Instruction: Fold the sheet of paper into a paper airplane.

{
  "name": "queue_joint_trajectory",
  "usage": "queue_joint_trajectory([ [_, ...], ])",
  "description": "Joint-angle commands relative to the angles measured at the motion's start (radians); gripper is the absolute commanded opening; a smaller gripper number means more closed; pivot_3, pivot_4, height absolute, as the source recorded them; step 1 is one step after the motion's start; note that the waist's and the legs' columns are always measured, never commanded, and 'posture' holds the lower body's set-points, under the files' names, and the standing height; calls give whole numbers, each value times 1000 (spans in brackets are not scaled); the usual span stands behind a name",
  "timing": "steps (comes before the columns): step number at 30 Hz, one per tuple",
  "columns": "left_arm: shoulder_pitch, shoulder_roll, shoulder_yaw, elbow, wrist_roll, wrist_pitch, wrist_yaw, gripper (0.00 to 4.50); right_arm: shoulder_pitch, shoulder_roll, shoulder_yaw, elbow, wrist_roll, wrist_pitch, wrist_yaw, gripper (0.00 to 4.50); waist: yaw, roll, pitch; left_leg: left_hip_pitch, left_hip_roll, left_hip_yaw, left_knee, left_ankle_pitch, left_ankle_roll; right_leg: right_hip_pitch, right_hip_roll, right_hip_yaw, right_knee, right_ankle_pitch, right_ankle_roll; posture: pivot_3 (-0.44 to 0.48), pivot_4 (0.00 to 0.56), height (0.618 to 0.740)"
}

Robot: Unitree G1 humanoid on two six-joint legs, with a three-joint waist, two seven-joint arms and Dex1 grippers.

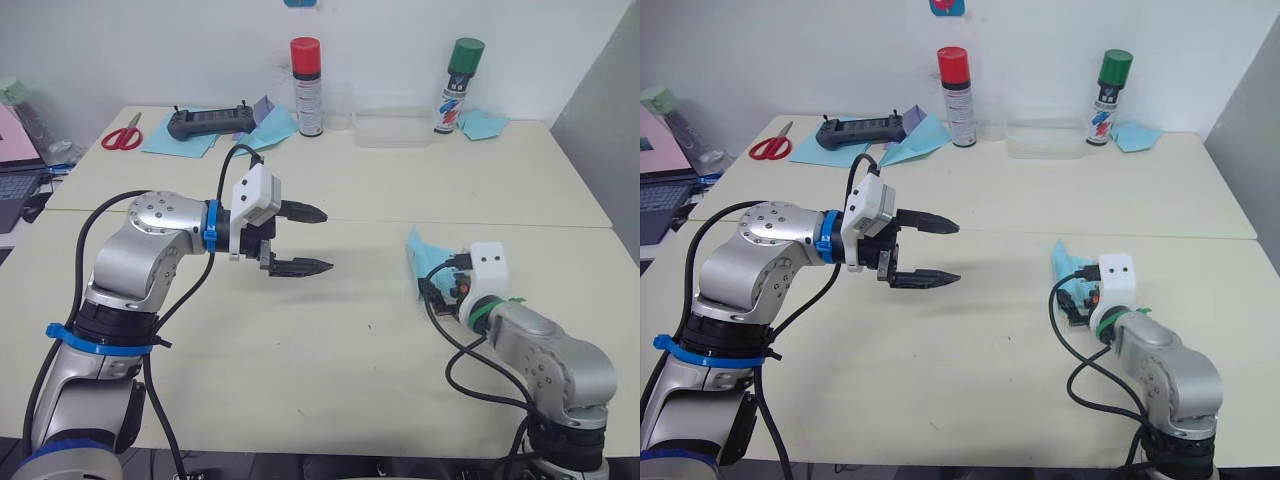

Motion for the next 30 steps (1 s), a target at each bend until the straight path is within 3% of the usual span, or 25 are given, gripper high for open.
queue_joint_trajectory([
  [1,-8,8,27,-12,-8,-16,-3,4500,-49,-34,-42,-80,38,48,30,4484,0,0,0,0,0,0,0,0,0,0,0,0,0,0,0,0,150,740],
  [8,-2,16,29,7,4,-31,-8,4500,-107,-115,-98,-118,80,129,90,4484,0,0,0,0,0,0,0,0,0,0,0,0,0,0,0,0,150,740],
  [10,10,32,33,15,10,-34,-15,4500,-99,-203,-133,-104,125,108,181,4484,0,0,0,0,0,0,0,0,0,0,0,0,0,0,0,0,150,740],
  [14,53,105,61,40,11,-24,-35,4500,-17,-476,-216,-53,224,-101,509,4484,0,2,1,0,-1,1,0,0,0,0,-1,0,-1,0,0,0,150,740],
  [17,134,212,125,70,29,11,-14,4500,173,-752,-341,50,208,-329,868,4484,2,3,2,-1,0,0,-1,0,1,0,0,-1,-4,0,0,0,150,740],
  [21,244,310,262,125,52,1,61,4500,273,-910,-498,206,229,-404,1076,4484,-5,3,2,0,1,2,-1,-1,2,1,-1,1,-7,0,0,0,150,740],
  [24,326,373,394,218,74,-46,104,4500,307,-968,-543,283,191,-466,1126,4484,-7,2,2,1,1,3,0,-1,2,2,-1,1,-6,0,0,0,150,740],
  [26,393,390,461,195,54,-31,105,4500,263,-991,-530,330,204,-482,1124,4484,-7,2,2,2,1,3,0,-1,2,2,-1,1,-6,0,0,0,150,740],
  [30,453,380,523,115,8,36,129,4500,123,-1002,-414,400,223,-536,1103,4484,-3,3,2,3,0,6,0,-1,2,3,-4,2,-7,1,2,0,150,740],
])
